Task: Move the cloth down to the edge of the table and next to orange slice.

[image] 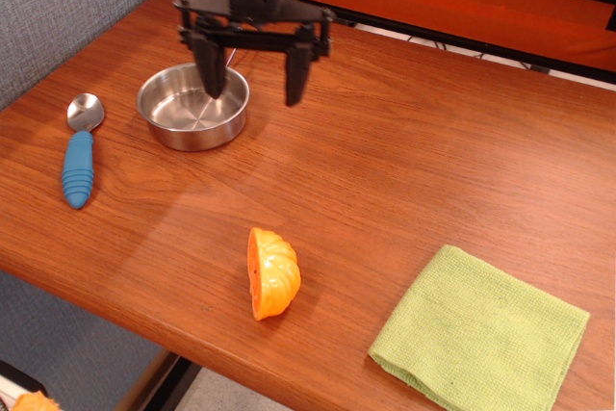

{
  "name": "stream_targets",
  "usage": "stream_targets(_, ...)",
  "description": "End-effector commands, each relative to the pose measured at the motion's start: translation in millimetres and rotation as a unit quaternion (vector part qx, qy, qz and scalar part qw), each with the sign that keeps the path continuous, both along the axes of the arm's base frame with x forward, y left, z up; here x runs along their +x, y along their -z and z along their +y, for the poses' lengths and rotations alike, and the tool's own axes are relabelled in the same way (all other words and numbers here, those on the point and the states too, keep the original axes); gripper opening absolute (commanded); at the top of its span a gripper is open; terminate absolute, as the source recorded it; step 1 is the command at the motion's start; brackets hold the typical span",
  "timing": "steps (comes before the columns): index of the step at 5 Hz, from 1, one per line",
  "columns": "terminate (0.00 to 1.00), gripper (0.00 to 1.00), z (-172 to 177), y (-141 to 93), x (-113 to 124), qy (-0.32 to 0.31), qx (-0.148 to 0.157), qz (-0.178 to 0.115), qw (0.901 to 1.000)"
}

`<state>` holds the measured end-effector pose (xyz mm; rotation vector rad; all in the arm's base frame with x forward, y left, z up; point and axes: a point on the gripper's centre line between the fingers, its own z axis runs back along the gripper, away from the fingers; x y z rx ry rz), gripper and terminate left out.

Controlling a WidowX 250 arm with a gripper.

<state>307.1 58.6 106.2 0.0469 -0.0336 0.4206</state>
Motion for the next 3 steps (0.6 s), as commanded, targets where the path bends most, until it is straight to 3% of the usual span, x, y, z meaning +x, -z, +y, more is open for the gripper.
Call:
stream_targets(1, 0.00, 1.00, 7.2, -36.6, -25.6, -0.008, -0.004, -0.044, 0.9990)
stream_targets(2, 0.00, 1.00, 7.2, -36.6, -25.6, -0.008, -0.004, -0.044, 0.9990)
stream_targets(3, 1.00, 1.00, 7.2, -36.6, -25.6, -0.008, -0.004, -0.044, 0.9990)
